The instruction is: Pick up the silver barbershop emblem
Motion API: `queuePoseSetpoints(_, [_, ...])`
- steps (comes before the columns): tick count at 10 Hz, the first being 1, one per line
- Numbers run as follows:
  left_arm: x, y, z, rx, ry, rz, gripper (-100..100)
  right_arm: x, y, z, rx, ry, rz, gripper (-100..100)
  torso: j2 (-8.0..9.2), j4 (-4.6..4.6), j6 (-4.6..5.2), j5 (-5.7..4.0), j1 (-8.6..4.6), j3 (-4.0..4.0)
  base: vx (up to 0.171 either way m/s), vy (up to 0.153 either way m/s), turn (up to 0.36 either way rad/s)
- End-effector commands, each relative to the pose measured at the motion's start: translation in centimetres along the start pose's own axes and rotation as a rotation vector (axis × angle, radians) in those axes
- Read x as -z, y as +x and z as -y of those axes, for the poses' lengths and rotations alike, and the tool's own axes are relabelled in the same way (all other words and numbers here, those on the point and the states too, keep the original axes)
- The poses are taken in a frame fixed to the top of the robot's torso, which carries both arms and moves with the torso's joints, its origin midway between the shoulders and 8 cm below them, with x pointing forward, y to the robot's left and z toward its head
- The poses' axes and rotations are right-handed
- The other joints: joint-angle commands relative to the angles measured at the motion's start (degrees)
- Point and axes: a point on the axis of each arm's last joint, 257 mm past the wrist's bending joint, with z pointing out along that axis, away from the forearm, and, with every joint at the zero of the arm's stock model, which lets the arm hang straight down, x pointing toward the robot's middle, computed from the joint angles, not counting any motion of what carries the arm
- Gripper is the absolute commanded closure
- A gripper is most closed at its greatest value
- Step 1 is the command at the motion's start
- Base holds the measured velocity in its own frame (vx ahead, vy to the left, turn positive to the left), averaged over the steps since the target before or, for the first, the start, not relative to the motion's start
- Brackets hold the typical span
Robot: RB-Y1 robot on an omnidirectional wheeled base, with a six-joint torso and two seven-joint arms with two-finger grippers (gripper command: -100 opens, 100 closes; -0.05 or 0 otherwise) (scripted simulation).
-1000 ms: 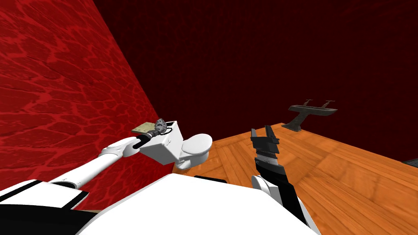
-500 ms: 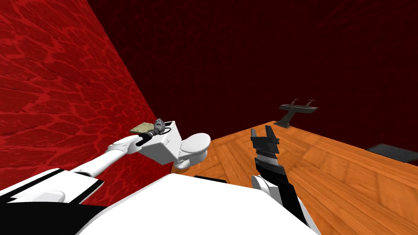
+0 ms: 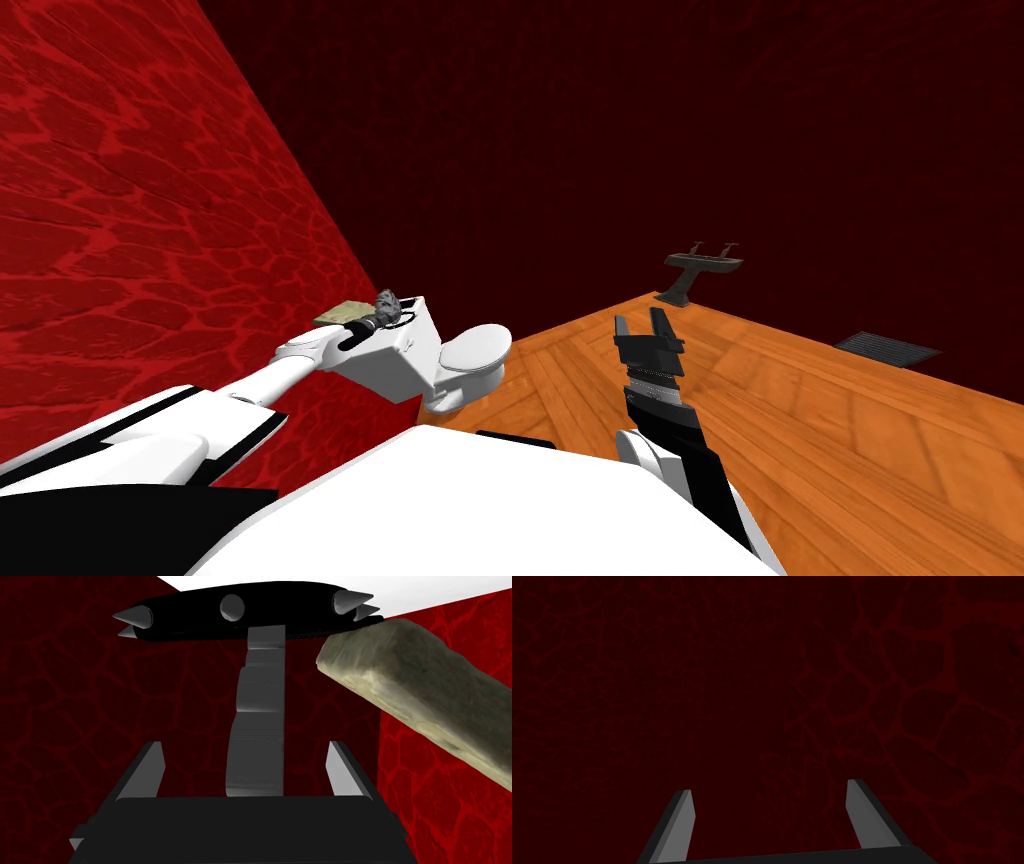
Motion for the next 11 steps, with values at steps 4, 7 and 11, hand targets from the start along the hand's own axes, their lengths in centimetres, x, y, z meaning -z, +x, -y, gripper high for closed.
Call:
queuePoseSetpoints(4, [-1.3, -0.9, -1.1, 0.014, -0.052, -0.010, -100, 0.0, 0.0, 0.0, 0.000, 0.000, 0.000, 0, -0.27, -0.07, 0.09, 0.00, -0.08, -0.17, -0.094, -0.019, -0.118])
queuePoseSetpoints(7, [-1.4, -1.5, -2.8, 0.036, -0.096, -0.008, -100, 0.0, 0.0, 0.0, 0.000, 0.000, 0.000, 0, -0.39, -0.08, -0.07, 0.01, 0.05, -0.21, -0.042, -0.004, 0.010])
queuePoseSetpoints(11, [-2.0, -2.7, -3.6, 0.050, -0.140, -0.015, -100, 0.0, 0.0, 0.0, 0.000, 0.000, 0.000, 0, -0.19, -0.02, -0.04, -0.02, -0.03, -0.09, -0.109, -0.017, -0.128])
